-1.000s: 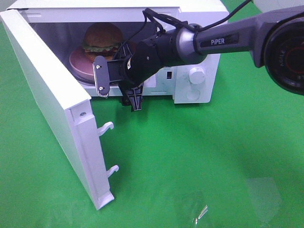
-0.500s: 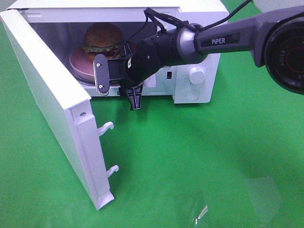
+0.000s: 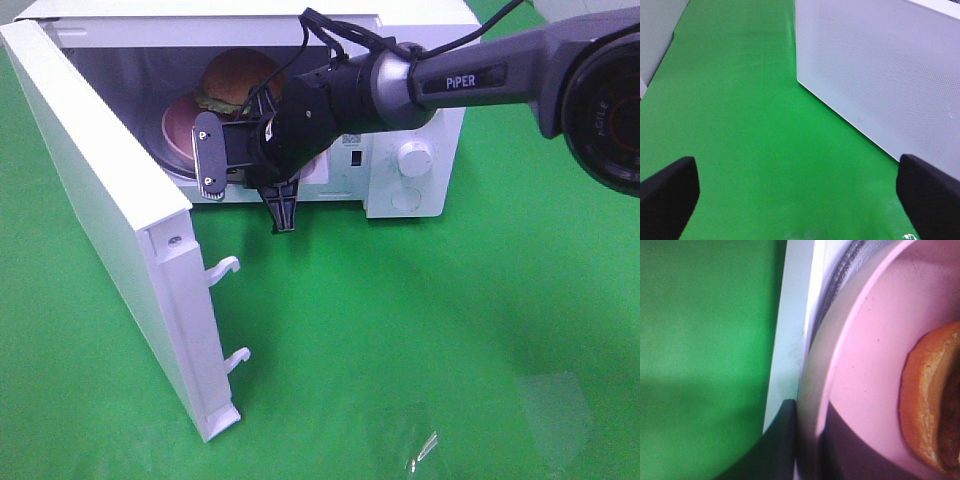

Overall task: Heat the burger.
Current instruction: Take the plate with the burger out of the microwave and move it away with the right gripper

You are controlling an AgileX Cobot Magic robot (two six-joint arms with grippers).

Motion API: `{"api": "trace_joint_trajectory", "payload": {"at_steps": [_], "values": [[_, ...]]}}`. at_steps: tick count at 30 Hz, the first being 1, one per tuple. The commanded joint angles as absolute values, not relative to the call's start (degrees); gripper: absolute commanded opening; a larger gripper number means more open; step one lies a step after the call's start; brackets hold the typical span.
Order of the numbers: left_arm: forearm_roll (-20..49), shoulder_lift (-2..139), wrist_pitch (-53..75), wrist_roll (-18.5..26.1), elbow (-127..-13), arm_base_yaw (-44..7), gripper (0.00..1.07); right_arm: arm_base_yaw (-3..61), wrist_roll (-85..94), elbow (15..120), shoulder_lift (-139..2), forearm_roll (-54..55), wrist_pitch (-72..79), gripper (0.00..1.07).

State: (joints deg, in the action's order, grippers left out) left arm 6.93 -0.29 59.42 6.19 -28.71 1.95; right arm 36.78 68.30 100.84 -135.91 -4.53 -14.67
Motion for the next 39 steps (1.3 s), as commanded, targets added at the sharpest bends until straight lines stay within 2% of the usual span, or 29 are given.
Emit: {"api": "trace_joint_trajectory", "payload": {"at_steps": [1,14,39], "values": [[6.9,-1.4,59.1,6.1,-28.5,1.9,1.0,36.8,68.2,101.0,-134.9,-3.4,-18.1,0.0],[6.9,-1.4,59.1,6.1,-28.5,1.9,1.0,36.8,81.9,97.9,-128.5,1.6,-27.2,0.0],[7.0,-1.4,59.1,6.1,-28.5,1.9,1.0,36.8,91.6,75.7,-112.0,0.6,-15.6,0.0]]}}
